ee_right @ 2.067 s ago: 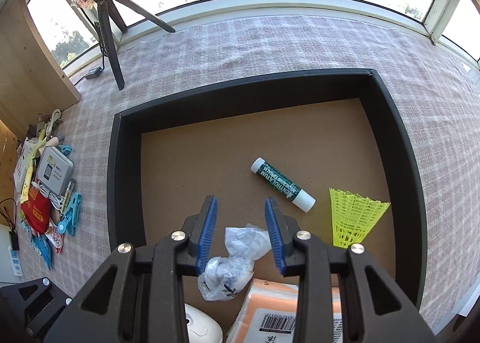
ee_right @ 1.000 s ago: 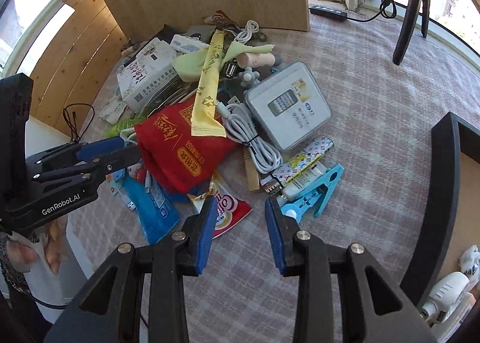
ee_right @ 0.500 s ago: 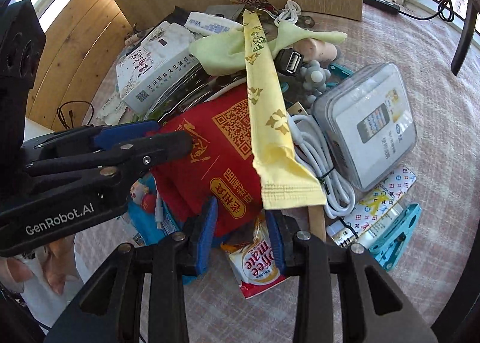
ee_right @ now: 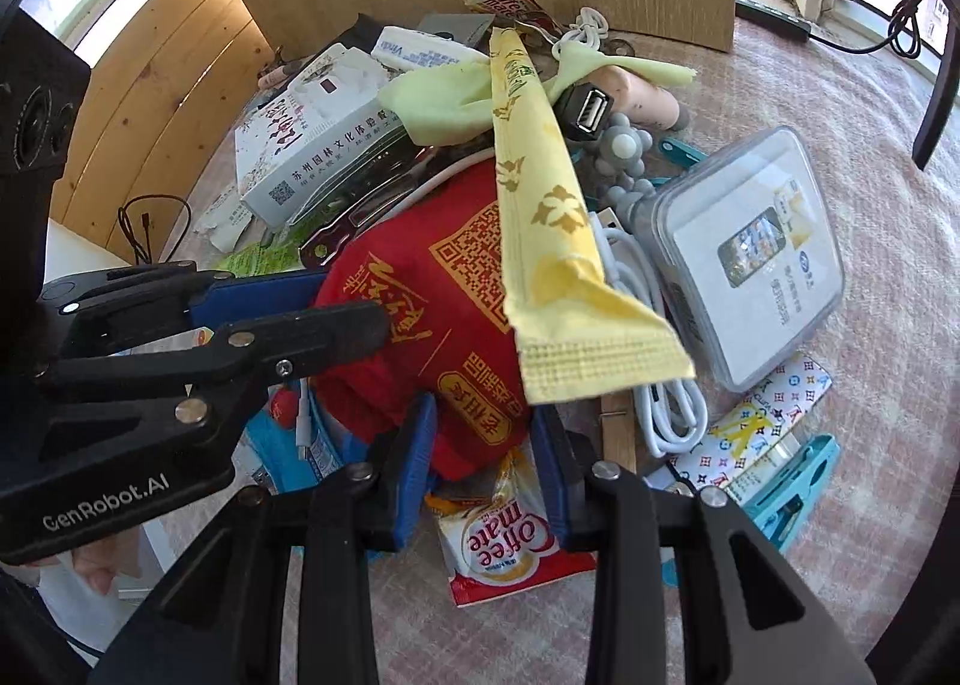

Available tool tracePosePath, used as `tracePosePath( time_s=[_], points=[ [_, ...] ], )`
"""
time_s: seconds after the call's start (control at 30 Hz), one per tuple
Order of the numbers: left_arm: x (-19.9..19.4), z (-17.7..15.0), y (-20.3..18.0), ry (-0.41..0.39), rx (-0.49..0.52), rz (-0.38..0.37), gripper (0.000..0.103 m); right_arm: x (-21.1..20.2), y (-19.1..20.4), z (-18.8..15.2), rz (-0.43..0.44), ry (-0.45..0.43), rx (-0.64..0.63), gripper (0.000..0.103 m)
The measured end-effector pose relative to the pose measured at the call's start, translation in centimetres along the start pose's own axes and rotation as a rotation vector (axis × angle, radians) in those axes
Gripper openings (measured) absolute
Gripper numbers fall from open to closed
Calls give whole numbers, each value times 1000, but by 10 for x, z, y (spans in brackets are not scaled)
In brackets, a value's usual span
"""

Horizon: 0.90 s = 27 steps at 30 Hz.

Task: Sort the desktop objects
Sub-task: 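Grasp the red drawstring bag with the left gripper and lift it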

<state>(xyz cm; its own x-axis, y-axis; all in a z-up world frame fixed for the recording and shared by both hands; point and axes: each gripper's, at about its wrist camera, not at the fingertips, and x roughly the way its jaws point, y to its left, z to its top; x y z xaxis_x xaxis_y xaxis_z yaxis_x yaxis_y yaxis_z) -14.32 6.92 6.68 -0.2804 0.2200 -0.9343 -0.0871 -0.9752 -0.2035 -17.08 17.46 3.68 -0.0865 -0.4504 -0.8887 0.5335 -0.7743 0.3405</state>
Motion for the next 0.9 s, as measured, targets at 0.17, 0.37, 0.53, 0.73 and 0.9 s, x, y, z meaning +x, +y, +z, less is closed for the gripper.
tracePosePath(
  time_s=[0.17, 0.37, 0.53, 0.73, 0.9],
  points=[
    [-5, -13, -2, 16, -1, -16, 26, -4, -1, -10, 21, 25, -22, 32],
    [1, -5, 15, 3, -75, -15, 49, -10, -13, -6, 7, 7, -9, 32],
    [16, -5, -2, 36, -12, -4, 48, -6, 0, -3, -32, 4, -76, 35],
    [-10, -12, -10, -2, 1, -39, 42, -20, 2, -8, 16, -11, -61, 35],
    [-26, -20, -26, -27, 17, -67, 28, -39, 27, -19, 65, -19, -121, 16]
  ],
)
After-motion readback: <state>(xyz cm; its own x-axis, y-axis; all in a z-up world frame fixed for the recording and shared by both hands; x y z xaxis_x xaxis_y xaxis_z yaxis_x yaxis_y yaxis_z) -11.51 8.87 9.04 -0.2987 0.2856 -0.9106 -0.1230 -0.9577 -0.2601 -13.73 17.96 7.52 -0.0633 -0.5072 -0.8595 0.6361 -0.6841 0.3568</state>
